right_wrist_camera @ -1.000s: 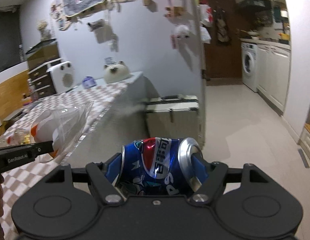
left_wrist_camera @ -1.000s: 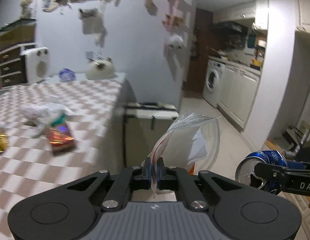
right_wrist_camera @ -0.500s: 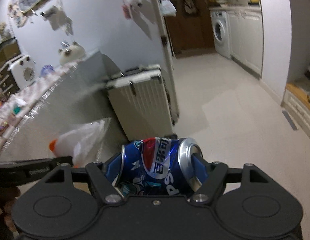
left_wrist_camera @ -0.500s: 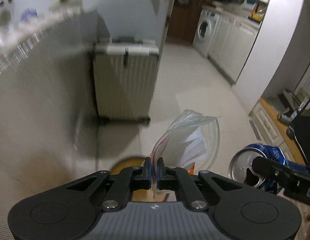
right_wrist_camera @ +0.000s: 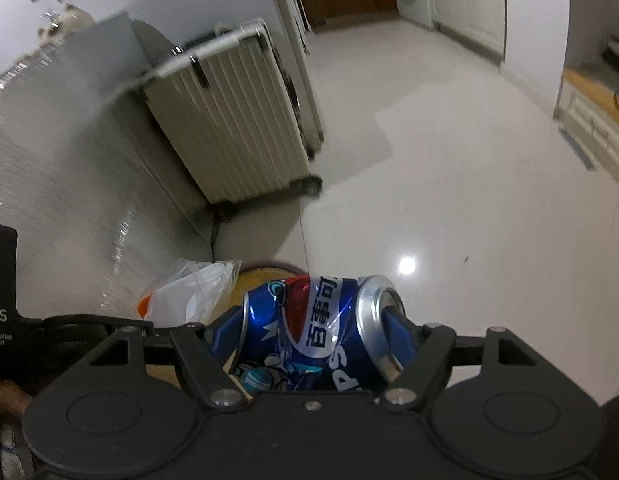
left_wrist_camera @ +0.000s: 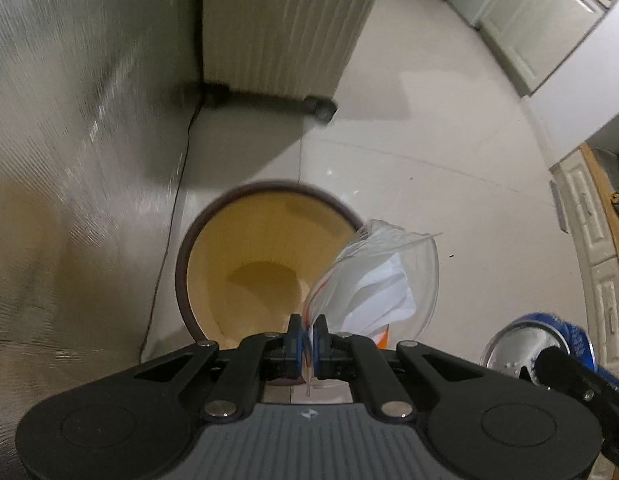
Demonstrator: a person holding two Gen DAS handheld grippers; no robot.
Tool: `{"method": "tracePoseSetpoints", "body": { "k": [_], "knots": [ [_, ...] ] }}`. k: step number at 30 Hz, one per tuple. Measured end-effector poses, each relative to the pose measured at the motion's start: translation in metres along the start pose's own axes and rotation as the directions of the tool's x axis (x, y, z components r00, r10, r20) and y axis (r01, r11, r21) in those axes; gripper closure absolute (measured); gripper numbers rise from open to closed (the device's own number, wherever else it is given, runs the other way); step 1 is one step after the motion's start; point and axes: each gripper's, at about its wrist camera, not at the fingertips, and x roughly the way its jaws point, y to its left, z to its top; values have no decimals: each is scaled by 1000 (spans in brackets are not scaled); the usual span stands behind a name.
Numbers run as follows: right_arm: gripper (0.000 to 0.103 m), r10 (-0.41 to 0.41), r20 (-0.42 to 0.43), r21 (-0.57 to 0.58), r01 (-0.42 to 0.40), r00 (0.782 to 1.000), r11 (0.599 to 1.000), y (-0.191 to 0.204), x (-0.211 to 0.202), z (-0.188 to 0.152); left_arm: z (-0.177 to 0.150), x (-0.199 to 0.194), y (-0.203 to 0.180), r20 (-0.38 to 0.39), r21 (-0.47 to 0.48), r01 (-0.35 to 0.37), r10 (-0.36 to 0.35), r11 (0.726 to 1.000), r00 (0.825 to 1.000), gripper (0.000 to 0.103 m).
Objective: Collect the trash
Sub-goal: 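Carry the bag and can over the yellow wastebasket with both tools, then open both tools to drop the bag and can into the wastebasket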
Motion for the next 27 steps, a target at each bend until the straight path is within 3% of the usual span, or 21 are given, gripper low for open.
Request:
{"method": "tracePoseSetpoints", "body": {
  "k": [10, 19, 27],
  "knots": [
    [28, 50, -85, 84, -43, 995, 996, 10, 115, -9, 10, 89, 37, -62, -25, -57, 56, 998, 996, 98],
    [27, 90, -195, 105, -71, 977, 992, 41, 206, -19, 12, 109, 87, -72, -125, -93, 85, 988, 994, 98],
    [26, 46, -240, 71, -30, 970, 997, 61, 256, -23, 16, 122, 87, -79, -119, -75, 65, 990, 995, 98]
  ]
}}
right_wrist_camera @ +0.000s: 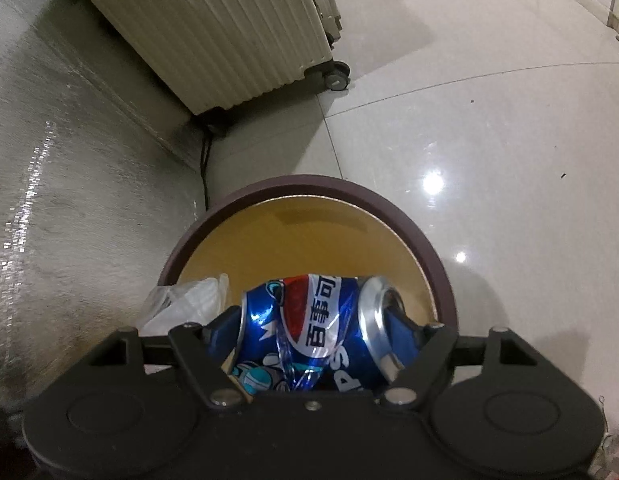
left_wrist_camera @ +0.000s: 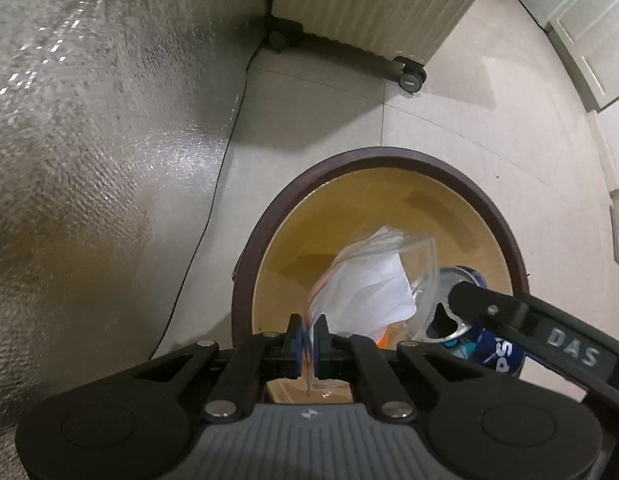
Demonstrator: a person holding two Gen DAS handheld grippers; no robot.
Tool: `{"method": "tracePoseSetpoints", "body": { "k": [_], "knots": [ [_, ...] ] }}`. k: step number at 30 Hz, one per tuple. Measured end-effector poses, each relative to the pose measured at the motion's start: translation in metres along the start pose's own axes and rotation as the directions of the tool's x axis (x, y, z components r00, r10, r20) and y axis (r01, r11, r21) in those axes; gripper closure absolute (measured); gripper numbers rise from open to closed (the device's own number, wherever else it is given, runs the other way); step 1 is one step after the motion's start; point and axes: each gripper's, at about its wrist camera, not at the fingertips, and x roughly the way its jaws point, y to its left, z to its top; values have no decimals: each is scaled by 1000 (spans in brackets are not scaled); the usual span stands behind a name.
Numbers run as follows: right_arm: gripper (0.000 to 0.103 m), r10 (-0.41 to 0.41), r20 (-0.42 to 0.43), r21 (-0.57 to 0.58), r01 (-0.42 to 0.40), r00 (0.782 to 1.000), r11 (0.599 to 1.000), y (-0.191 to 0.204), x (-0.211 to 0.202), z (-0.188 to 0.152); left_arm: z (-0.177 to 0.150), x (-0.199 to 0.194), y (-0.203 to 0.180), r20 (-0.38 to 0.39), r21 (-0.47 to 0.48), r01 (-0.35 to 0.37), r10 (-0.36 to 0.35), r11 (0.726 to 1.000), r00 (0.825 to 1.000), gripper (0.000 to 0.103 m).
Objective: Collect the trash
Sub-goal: 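Open both tools to drop the bag and can into the wastebasket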
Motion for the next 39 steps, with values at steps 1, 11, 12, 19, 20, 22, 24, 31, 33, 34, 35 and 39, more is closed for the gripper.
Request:
{"method": "tracePoseSetpoints", "body": {
  "k": [1, 11, 12, 19, 20, 22, 24, 31, 33, 34, 35, 39],
  "knots": [
    [26, -8, -4, -7, 8, 1000, 1000, 1, 3, 0, 1, 3, 0, -1, -1, 1, -1, 1000, 1000, 98],
    [23, -26, -32, -32, 25, 999, 999, -2, 16, -3, -1, 17, 0, 15, 24, 7, -8, 1000, 1000, 94],
    [21, -29, -31, -28, 28, 999, 999, -3, 16, -4, -2, 16, 0, 23, 26, 6, -7, 1000, 1000, 93],
    [7, -16, -55, -28, 15, 998, 1000, -8, 20, -2, -9, 7, 4, 27, 53, -31, 29, 998, 999, 73],
    [7, -13, -55, -26, 11, 998, 1000, -9, 18, -3, -10, 6, 4, 22, 57, -39, 38, 998, 999, 73],
    [7, -15, -53, -26, 14, 998, 1000, -12, 15, -3, -14, 3, 5, 17, 63, -46, 45, 997, 999, 71],
    [7, -18, -50, -35, 16, 999, 999, -15, 8, -5, -17, -1, 5, 11, 78, -52, 51, 996, 999, 68],
    [7, -23, -43, -72, 20, 999, 997, -20, -11, -8, -26, -20, 0, 20, 130, -73, 71, 989, 997, 50],
    [6, -19, -41, -88, 15, 999, 996, -20, -17, -10, -25, -25, -1, 24, 136, -74, 72, 988, 997, 47],
    [5, -19, -43, -97, 15, 999, 995, -20, -20, -11, -25, -28, 0, 23, 134, -73, 71, 988, 997, 45],
    [5, -18, -43, -107, 13, 999, 994, -19, -22, -11, -25, -31, 0, 24, 133, -74, 71, 988, 997, 43],
    [3, -20, -34, -138, 15, 999, 990, -13, -33, -14, -27, -42, 2, 27, 137, -88, 86, 987, 996, 35]
  ]
}}
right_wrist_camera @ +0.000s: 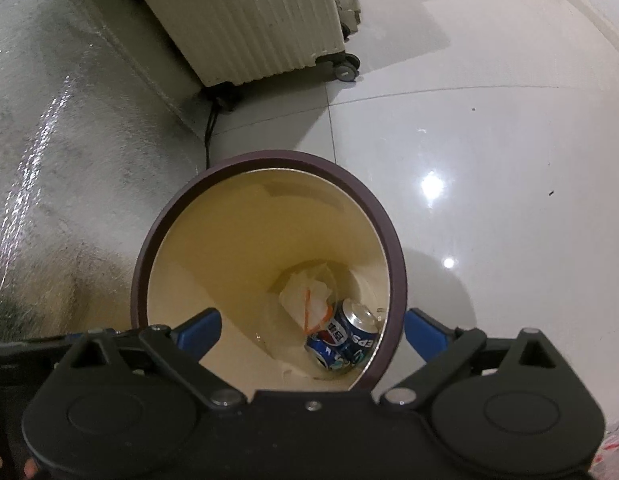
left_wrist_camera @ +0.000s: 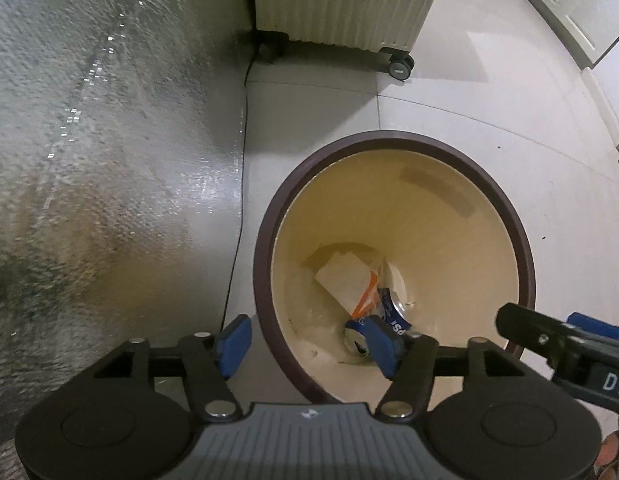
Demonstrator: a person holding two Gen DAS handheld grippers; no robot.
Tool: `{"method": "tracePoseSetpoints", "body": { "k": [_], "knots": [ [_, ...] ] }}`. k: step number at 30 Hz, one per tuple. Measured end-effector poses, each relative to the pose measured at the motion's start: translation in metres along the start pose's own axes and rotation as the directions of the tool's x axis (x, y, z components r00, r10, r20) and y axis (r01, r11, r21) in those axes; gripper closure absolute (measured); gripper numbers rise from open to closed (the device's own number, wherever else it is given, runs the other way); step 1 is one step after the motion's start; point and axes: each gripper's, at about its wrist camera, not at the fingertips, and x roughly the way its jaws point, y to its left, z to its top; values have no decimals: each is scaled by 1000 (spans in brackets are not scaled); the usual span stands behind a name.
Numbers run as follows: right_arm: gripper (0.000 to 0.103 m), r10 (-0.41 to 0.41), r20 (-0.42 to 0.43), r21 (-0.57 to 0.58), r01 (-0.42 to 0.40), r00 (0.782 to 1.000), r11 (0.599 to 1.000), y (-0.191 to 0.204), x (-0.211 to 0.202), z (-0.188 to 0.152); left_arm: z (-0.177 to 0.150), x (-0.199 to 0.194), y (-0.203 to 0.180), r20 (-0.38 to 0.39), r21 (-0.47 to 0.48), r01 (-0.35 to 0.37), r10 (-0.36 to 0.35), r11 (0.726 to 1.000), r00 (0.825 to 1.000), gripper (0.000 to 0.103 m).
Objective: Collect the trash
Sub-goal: 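Open both tools to drop the bag and can into the wastebasket, then move both open tools back from the wastebasket toward the table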
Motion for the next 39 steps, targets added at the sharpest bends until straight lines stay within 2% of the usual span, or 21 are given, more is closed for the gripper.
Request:
{"method": "tracePoseSetpoints", "body": {
  "k": [2, 5, 8, 10, 21, 39],
  "knots": [
    [3, -7, 9, -13, 7, 1000, 1000, 3, -5, 0, 1, -4, 1, 4, -4, -17, 17, 1000, 1000, 23],
    [0, -21, 23, -25, 22, 1000, 999, 6, -14, -1, 2, -9, 2, 4, -5, -34, 34, 999, 999, 12],
    [0, -32, 32, -29, 33, 999, 999, 4, -23, -4, 0, -14, 3, -2, 8, -50, 50, 999, 999, 2],
    [0, -40, 32, -40, 41, 999, 998, 3, -28, -6, -3, -17, 3, -1, 17, -62, 62, 998, 998, 1],
    [0, -79, 55, -49, 81, 995, 995, -2, -65, -21, -25, -46, 8, 7, 36, -89, 89, 995, 996, 0],
    [0, -135, 102, -40, 139, 986, 989, -2, -143, -47, -56, -147, 2, 103, 94, -93, 83, 991, 991, 0]
  ]
}}
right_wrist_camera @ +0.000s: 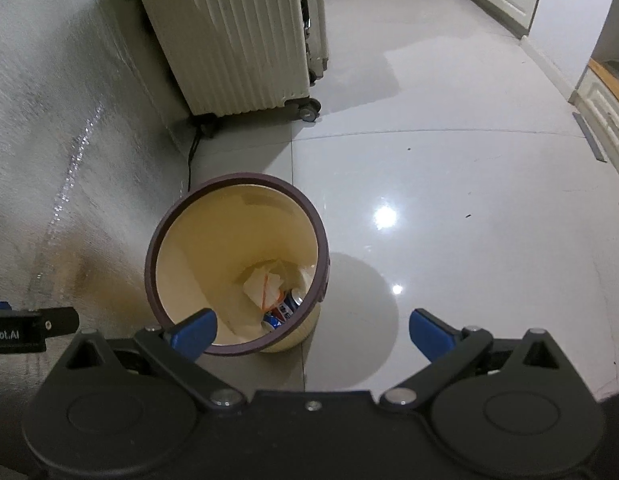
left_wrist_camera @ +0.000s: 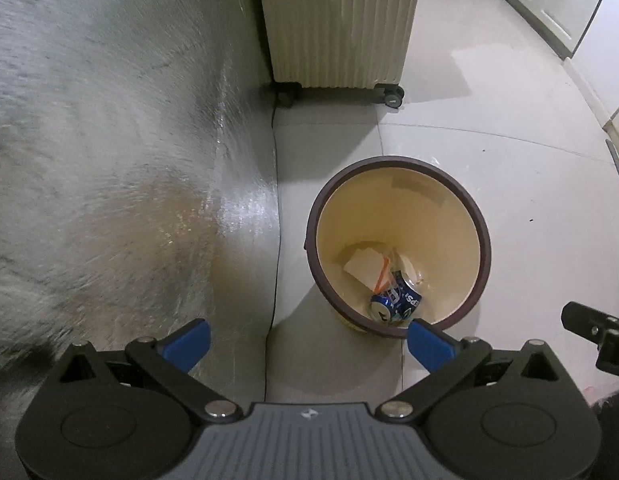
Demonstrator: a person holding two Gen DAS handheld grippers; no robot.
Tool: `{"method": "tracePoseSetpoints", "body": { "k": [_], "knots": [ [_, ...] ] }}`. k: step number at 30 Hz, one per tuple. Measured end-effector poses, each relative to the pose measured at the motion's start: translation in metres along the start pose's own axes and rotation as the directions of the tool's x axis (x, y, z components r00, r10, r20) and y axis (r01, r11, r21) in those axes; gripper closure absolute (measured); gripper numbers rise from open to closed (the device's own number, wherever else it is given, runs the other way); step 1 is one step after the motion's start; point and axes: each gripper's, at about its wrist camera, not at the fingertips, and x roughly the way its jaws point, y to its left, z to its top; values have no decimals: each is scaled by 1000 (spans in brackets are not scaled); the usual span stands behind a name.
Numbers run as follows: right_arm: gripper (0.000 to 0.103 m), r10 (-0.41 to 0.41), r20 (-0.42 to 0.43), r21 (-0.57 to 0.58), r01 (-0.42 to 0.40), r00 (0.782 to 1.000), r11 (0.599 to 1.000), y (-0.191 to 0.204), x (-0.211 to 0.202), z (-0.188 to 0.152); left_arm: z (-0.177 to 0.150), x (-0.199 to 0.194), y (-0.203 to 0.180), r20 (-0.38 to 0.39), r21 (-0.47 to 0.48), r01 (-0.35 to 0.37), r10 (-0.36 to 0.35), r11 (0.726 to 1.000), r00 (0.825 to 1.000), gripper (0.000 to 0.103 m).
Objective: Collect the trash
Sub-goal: 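Move both open tools back from the wastebasket toward the table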
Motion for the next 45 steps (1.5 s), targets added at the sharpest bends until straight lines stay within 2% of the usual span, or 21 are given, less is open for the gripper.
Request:
{"method": "tracePoseSetpoints", "body": {
  "k": [6, 13, 22, 26, 33, 39, 45],
  "knots": [
    [0, -18, 20, -12, 18, 1000, 1000, -1, -37, -10, -16, -41, -3, 42, 0, 7, -7, 1000, 999, 0],
    [0, -25, 86, -6, 26, 996, 1000, -6, -100, -21, -35, -99, -4, 120, 8, 41, -42, 999, 992, 0],
    [0, -38, 209, -5, 40, 977, 999, -2, -189, -37, -58, -186, -1, 263, 35, 93, -99, 995, 960, 0],
    [0, -38, 257, -21, 45, 966, 999, 1, -225, -43, -70, -224, -1, 329, 49, 115, -125, 992, 936, 0],
    [0, -39, 341, -39, 56, 939, 998, 10, -285, -55, -90, -290, 4, 453, 75, 134, -154, 988, 878, 0],
    [0, -19, 433, -50, 45, 901, 998, 19, -339, -63, -108, -337, 15, 536, 87, 137, -162, 987, 828, 0],
    [0, 21, 503, -84, 24, 864, 996, 36, -380, -69, -122, -377, 35, 599, 78, 131, -152, 988, 786, 0]
  ]
}}
